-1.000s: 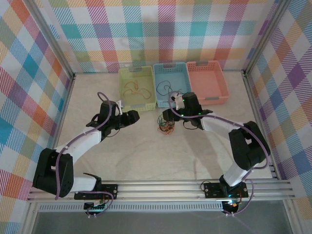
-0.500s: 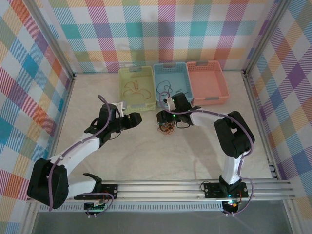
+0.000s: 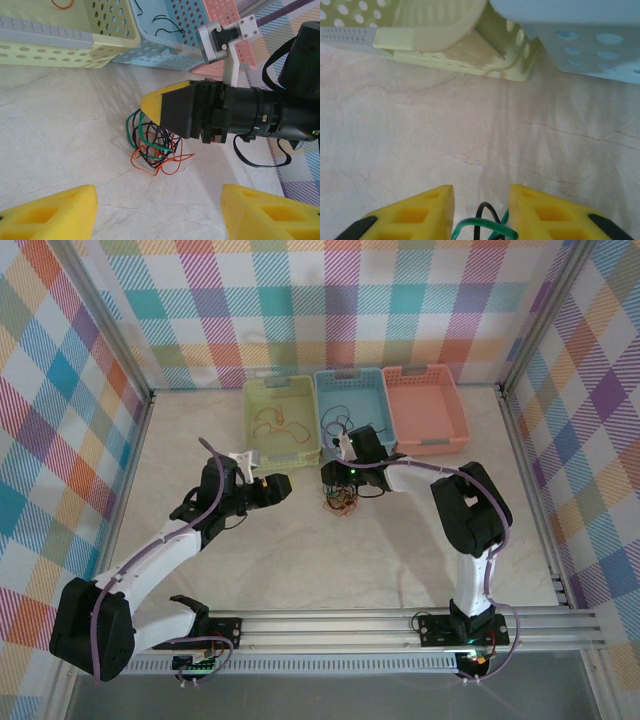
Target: Untangle the cables
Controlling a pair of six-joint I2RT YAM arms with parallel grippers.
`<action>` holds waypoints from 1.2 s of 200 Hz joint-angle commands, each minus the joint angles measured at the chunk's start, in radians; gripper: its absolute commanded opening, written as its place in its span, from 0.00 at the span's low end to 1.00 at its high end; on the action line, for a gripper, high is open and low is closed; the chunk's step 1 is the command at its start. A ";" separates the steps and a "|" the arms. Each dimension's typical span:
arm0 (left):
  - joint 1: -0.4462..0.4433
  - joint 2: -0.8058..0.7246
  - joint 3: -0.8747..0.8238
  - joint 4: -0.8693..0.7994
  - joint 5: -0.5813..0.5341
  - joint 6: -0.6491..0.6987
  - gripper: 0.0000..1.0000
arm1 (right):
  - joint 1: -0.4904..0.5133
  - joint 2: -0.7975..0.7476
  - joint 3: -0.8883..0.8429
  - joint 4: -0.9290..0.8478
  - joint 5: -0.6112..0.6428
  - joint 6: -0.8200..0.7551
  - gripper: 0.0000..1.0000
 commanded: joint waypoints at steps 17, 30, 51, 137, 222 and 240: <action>-0.012 -0.020 -0.012 -0.016 -0.010 0.029 0.66 | 0.010 -0.009 0.026 0.021 -0.030 -0.004 0.24; -0.013 -0.017 -0.012 -0.014 -0.009 0.030 0.66 | 0.011 -0.019 0.025 0.019 -0.041 -0.013 0.11; -0.015 -0.006 -0.017 -0.004 -0.010 0.030 0.66 | 0.011 -0.064 -0.004 0.046 -0.083 -0.023 0.00; -0.046 0.068 -0.023 0.080 0.041 -0.002 0.67 | 0.012 -0.501 -0.366 0.321 -0.241 -0.043 0.00; -0.219 0.163 0.036 0.081 0.065 0.059 0.68 | 0.009 -0.555 -0.441 0.396 -0.211 -0.023 0.00; -0.257 0.138 0.052 0.050 0.033 0.047 0.69 | 0.009 -0.553 -0.443 0.391 -0.188 -0.026 0.00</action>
